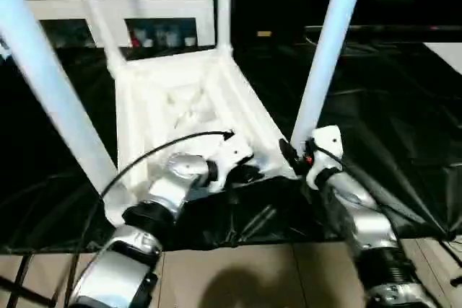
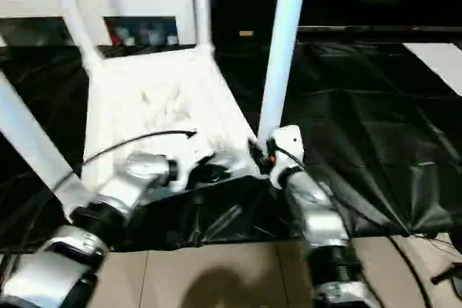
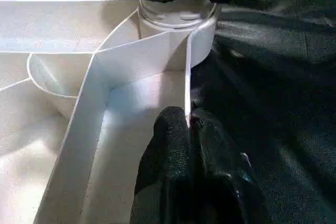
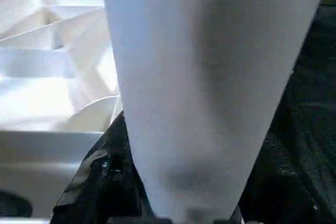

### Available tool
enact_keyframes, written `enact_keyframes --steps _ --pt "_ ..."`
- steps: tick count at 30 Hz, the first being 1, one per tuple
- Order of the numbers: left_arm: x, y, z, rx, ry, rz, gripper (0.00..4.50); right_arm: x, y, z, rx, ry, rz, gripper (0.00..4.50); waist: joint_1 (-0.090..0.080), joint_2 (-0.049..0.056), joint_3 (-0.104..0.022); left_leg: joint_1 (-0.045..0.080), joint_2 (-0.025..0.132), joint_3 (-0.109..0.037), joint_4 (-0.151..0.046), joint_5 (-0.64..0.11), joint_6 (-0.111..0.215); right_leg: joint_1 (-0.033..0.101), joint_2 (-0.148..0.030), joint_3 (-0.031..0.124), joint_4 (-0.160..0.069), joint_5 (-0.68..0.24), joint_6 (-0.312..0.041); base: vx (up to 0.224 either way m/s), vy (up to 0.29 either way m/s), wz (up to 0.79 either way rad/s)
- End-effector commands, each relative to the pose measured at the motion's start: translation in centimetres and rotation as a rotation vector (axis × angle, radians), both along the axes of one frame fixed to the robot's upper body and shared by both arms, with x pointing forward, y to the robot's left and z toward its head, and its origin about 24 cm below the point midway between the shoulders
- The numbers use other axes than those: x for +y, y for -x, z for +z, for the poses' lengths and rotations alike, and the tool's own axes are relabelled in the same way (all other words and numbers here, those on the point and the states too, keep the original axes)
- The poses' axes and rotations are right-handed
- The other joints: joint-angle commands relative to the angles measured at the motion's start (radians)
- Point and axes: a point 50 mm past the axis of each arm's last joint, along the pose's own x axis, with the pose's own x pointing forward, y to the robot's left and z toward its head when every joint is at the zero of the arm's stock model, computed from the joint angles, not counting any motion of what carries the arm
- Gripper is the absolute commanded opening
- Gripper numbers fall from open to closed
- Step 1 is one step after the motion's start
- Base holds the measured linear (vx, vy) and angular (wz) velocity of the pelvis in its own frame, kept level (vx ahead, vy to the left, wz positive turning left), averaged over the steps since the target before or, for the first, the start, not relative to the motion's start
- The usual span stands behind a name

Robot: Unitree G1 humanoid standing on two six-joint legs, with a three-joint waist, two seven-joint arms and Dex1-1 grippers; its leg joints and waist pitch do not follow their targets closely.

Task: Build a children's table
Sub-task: Rotate leg to tighten

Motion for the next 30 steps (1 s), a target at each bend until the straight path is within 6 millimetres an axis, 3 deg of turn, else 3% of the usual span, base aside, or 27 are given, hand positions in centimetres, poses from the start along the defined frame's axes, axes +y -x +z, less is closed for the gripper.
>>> enact_keyframes --steps 1,4,7,10,12,16,19,20,22,24,26,30 --pt "-3.2 1.0 1.0 -0.024 0.103 -0.105 0.0 2.7 1.2 -2.5 0.134 -0.009 0.06 2.64 -0.005 -0.011 -0.031 0.012 0.05 -0.044 -0.085 -0.466 0.011 0.01 -0.071 0.035 -0.11 -0.648 -0.062 0.0 0.0 0.0" --pt "-2.4 1.0 0.9 -0.03 0.09 -0.107 0.0 2.6 1.1 -2.4 0.132 -0.035 0.052 2.83 -0.008 -0.01 -0.034 0.014 0.052 -0.044 -0.087 -0.471 0.013 0.008 -0.072 0.039 -0.108 -0.617 -0.073 0.0 0.0 0.0" --pt "-1.5 0.8 1.1 -0.042 0.082 -0.125 0.0 1.9 1.0 -1.8 0.092 -0.016 0.103 3.09 -0.005 -0.005 -0.035 0.009 0.055 -0.041 -0.091 -0.44 0.02 0.012 -0.071 0.047 -0.099 -0.555 -0.097 0.0 0.0 0.0" --pt "-0.9 0.7 1.2 -0.044 0.078 -0.137 0.0 1.5 1.0 -1.4 0.072 -0.009 0.154 3.09 0.002 -0.009 -0.039 0.003 0.055 -0.034 -0.089 -0.386 0.039 0.02 -0.072 0.053 -0.091 -0.475 -0.125 0.0 0.0 0.0" --pt "0.1 0.5 1.3 -0.044 0.069 -0.164 0.0 0.7 1.3 -0.7 0.043 0.022 0.296 3.09 0.01 -0.01 -0.041 -0.001 0.055 -0.029 -0.086 -0.337 0.056 0.026 -0.072 0.056 -0.082 -0.417 -0.15 0.0 0.0 0.0" --pt "1.5 0.5 1.6 -0.031 0.073 -0.232 0.0 -0.4 2.1 0.2 0.014 0.053 0.525 3.09 0.021 -0.012 -0.046 0.003 0.06 -0.021 -0.078 -0.289 0.085 0.028 -0.071 0.059 -0.07 -0.326 -0.194 0.0 0.0 0.0" --pt "2.5 0.7 1.6 -0.007 0.067 -0.28 0.0 -1.1 2.8 0.7 0.02 0.06 0.673 3.09 0.025 -0.014 -0.052 -0.009 0.062 -0.021 -0.074 -0.216 0.1 0.04 -0.07 0.058 -0.051 -0.225 -0.229 0.052 -0.016 0.04" --pt "2.7 0.7 1.6 -0.001 0.062 -0.291 0.0 -1.3 3.0 0.8 0.026 0.058 0.713 3.09 0.034 -0.011 -0.057 -0.006 0.063 -0.018 -0.068 -0.176 0.116 0.04 -0.068 0.058 -0.04 -0.156 -0.246 0.0 0.0 0.0" --pt "3.3 0.7 1.5 0.006 0.043 -0.305 0.0 -1.7 3.5 1.1 0.049 0.042 0.806 3.09 0.044 -0.015 -0.061 -0.013 0.062 -0.013 -0.059 -0.11 0.148 0.044 -0.066 0.057 -0.024 -0.042 -0.269 0.0 0.0 0.0" --pt "4.1 0.5 1.5 0.012 0.019 -0.317 0.0 -2.0 3.9 1.3 0.081 0.035 0.914 3.09 0.06 -0.014 -0.067 -0.016 0.063 -0.012 -0.047 -0.044 0.2 0.041 -0.067 0.056 -0.007 0.063 -0.29 0.0 0.0 0.0" --pt "4.3 0.4 1.6 0.014 0.013 -0.326 0.0 -2.0 4.0 1.3 0.094 0.036 0.951 3.09 0.068 -0.014 -0.062 -0.015 0.064 -0.01 -0.048 -0.077 0.196 0.039 -0.068 0.053 -0.016 -0.008 -0.281 0.0 0.0 0.0" --pt "4.8 0.3 1.8 0.015 -0.002 -0.338 0.0 -1.7 4.4 1.3 0.142 0.002 1.057 2.75 0.072 -0.014 -0.052 -0.011 0.069 -0.014 -0.059 -0.175 0.127 0.035 -0.069 0.053 -0.031 -0.185 -0.253 0.0 0.0 0.0"
